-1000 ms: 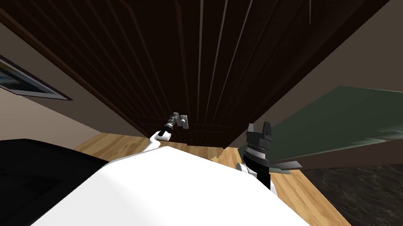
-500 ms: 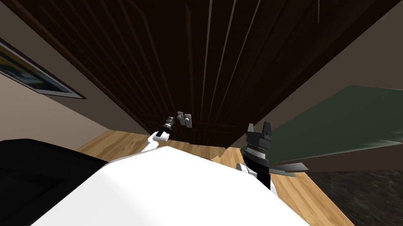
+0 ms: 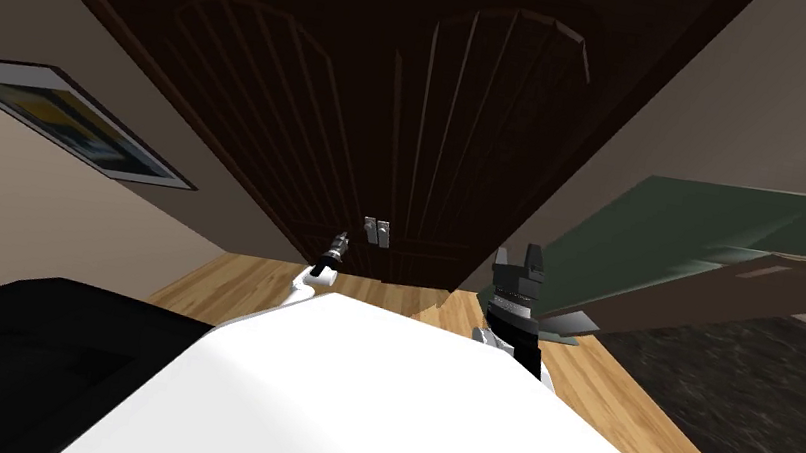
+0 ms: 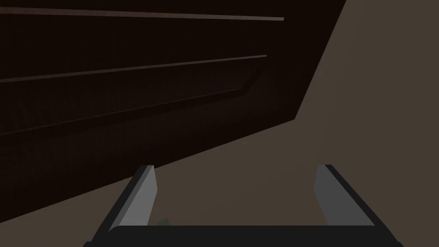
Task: Pull the door open
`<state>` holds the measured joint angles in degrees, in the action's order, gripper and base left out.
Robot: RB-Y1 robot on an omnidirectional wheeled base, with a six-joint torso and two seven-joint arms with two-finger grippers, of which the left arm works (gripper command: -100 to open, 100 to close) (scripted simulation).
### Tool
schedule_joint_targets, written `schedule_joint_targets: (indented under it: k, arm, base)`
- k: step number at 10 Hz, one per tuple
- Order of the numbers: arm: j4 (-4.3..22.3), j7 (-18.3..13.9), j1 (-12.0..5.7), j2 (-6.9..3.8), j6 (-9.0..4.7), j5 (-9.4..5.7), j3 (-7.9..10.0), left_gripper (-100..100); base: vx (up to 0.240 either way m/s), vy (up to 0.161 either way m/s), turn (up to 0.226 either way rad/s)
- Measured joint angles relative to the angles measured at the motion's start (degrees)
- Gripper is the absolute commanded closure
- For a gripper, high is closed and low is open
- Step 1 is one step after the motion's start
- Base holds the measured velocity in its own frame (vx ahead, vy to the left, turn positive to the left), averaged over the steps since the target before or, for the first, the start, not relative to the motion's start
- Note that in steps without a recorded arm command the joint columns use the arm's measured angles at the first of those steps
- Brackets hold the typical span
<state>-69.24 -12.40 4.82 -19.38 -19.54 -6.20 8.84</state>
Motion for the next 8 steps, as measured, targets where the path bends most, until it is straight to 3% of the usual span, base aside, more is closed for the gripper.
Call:
schedule_joint_targets:
  k: [2,3,5,7,8]
  arm:
    - [-1.02,-0.3,0.47,0.24,-0.1,0.05,-0.86,-100]
    - [0.03,-0.73,-0.37,0.06,-0.96,0.05,-1.68,-100]
    - [-1.58,-0.76,0.34,0.54,-0.76,0.14,-2.05,-100]
    - [0.28,-0.66,1.03,-0.53,-1.34,-0.11,-0.3,-100]
    - [0.03,-0.39,1.63,-0.78,-0.83,-0.19,0.77,-100]
  base:
    - [-0.165,-0.07,-0.074]
    - [-0.125,-0.071,-0.047]
    - [-0.041,0.009,0.085]
    - [-0.022,0.078,0.138]
    - [0.024,0.088,0.145]
